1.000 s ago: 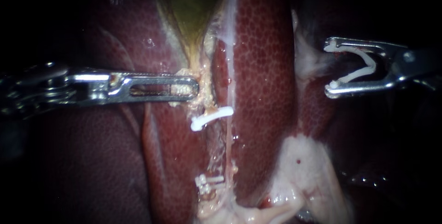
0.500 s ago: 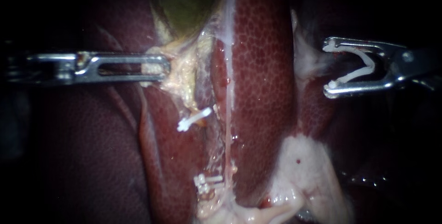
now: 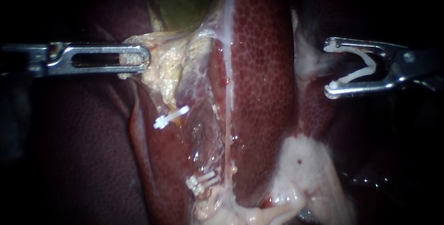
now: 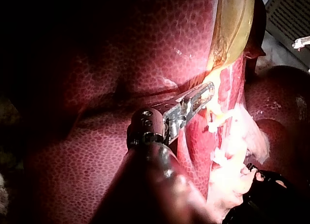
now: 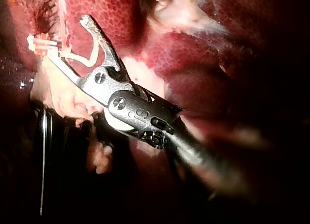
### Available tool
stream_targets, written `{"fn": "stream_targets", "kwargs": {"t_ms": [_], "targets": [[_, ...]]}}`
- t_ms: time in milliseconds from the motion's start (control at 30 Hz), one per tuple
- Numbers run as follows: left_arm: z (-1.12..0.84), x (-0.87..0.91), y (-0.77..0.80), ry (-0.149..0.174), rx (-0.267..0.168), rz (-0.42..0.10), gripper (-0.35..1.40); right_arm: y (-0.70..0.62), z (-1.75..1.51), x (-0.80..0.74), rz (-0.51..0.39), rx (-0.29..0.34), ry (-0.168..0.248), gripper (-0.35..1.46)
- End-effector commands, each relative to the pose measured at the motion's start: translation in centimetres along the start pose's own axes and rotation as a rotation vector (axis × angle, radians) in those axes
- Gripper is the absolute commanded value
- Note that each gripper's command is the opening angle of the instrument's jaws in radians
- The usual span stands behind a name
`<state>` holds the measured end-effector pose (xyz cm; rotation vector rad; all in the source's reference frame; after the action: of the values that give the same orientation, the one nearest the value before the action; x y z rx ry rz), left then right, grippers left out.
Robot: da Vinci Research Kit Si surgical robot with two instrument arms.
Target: Clipping first clip right tube
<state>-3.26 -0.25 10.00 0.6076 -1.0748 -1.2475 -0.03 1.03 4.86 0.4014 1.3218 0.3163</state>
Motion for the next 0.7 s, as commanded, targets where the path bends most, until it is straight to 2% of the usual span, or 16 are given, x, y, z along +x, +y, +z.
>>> {"fn": "stream_targets", "kwargs": {"t_ms": [33,200,300,533,700], "targets": [[0.00,0.00,0.00,0.000,0.000,0.000,-0.35,0.00,0.00,-0.01,0.000,0.000,0.000,0.60],[-0.01,0.00,0.00,0.000,0.000,0.000,-0.35,-0.02,0.04,-0.05,-0.002,-0.001,0.003,0.60],[-0.01,0.00,0.00,0.000,0.000,0.000,-0.35,-0.04,0.11,-0.12,-0.006,-0.004,0.007,0.60],[-0.01,0.00,0.01,-0.001,-0.002,0.000,-0.35,-0.10,0.42,-0.45,-0.004,0.023,-0.021,0.60],[-0.01,0.00,0.01,-0.001,-0.002,0.000,-0.35,-0.20,0.73,-0.77,0.019,0.052,-0.044,0.60]]}}
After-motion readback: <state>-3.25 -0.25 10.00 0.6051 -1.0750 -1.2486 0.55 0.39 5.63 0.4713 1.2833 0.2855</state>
